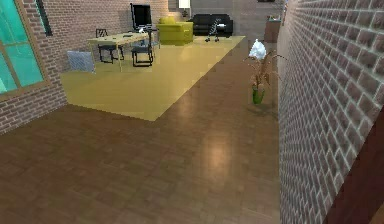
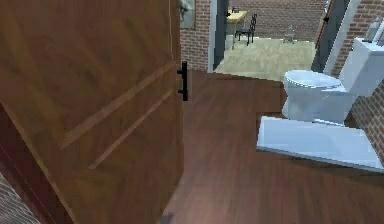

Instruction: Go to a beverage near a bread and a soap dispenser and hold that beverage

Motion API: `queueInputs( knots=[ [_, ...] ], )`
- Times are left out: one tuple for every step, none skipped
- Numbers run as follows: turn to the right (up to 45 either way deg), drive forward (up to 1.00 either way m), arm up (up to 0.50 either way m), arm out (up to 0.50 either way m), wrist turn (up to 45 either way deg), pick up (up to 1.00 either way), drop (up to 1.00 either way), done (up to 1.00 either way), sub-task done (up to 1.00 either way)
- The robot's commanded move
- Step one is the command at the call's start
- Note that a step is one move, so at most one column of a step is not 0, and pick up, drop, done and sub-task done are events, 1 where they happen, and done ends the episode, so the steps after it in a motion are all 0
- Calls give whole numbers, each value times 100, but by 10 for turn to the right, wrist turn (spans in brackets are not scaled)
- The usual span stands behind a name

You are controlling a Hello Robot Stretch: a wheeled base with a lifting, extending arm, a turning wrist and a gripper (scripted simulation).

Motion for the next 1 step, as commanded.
queueInputs(
  knots=[
    [0,5,0,0,0,0,0,0,0]
  ],
)
